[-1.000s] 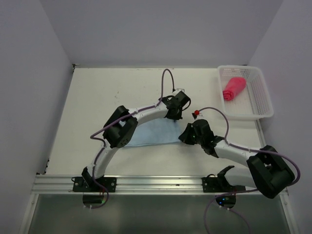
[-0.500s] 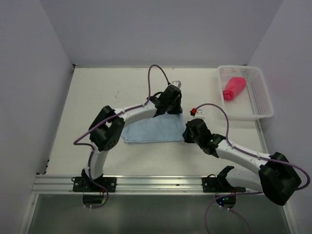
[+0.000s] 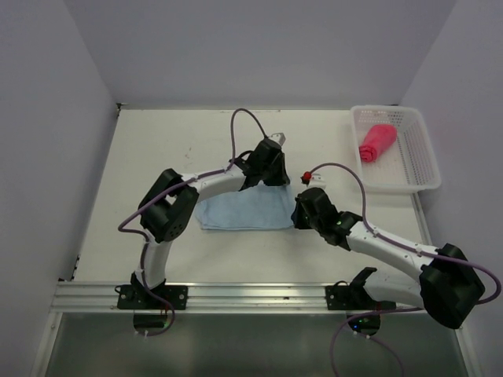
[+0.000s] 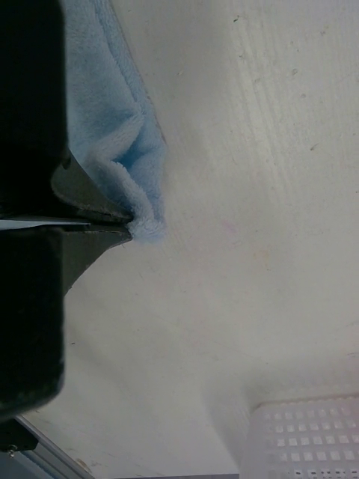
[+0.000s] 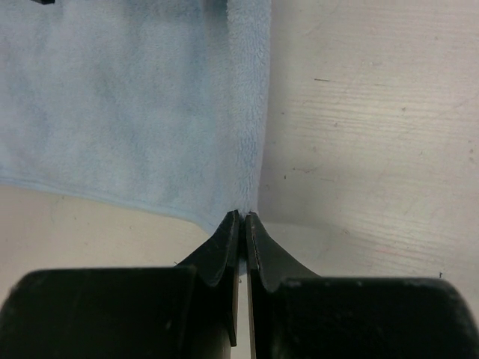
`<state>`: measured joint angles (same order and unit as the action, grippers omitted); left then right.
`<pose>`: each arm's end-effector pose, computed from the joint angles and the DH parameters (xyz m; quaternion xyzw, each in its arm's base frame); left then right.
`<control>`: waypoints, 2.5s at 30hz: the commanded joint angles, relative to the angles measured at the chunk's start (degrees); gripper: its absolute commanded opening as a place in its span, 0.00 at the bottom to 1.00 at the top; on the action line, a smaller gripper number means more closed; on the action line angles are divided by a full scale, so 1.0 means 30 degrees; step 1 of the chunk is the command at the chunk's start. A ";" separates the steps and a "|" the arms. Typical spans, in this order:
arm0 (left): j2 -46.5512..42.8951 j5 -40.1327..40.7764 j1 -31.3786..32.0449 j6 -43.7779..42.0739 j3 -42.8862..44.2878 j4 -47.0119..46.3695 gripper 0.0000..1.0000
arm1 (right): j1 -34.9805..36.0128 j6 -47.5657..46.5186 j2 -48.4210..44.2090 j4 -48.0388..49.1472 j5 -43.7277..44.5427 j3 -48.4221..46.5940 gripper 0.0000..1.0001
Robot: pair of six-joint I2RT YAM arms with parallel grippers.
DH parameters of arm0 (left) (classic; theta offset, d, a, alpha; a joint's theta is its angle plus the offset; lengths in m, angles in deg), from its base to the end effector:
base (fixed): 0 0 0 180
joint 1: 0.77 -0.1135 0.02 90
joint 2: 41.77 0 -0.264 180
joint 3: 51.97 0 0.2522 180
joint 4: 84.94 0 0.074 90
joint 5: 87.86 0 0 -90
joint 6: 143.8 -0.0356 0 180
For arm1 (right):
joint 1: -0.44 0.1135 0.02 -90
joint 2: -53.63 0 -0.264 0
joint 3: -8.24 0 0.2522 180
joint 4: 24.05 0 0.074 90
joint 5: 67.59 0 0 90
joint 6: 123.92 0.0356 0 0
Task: Roll the towels
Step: Roll the towel
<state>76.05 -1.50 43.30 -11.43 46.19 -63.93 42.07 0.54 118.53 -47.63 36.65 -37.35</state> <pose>0.3316 -0.3242 0.1908 0.0267 0.9080 -0.3067 0.2842 0.1744 0.1433 0.1953 -0.0074 0.9109 0.1549 0.3823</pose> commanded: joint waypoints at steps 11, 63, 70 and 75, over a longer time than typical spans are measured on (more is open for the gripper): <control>-0.2037 -0.1715 -0.1332 -0.1174 -0.1209 -0.2093 0.00 | 0.0802 0.0262 0.2358 0.1165 -0.1171 -0.1634 0.00; -0.1627 0.0363 -0.2592 -0.3137 -0.4520 -0.2034 0.00 | 0.0627 0.2342 0.6199 0.3452 -0.4160 -0.3216 0.18; -0.1568 0.0129 -0.2592 -0.3078 -0.4930 -0.2093 0.00 | -0.0076 0.2956 0.4002 0.2806 -0.4336 -0.2720 0.34; -0.1832 -0.0047 -0.2592 -0.2903 -0.5311 -0.2825 0.00 | -0.1334 0.4069 0.2449 0.3801 -0.4659 -0.1256 0.44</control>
<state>71.75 -2.49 36.33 -18.97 31.79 -70.57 40.08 9.83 128.11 -37.25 23.80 -43.45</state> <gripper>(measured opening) 0.016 0.423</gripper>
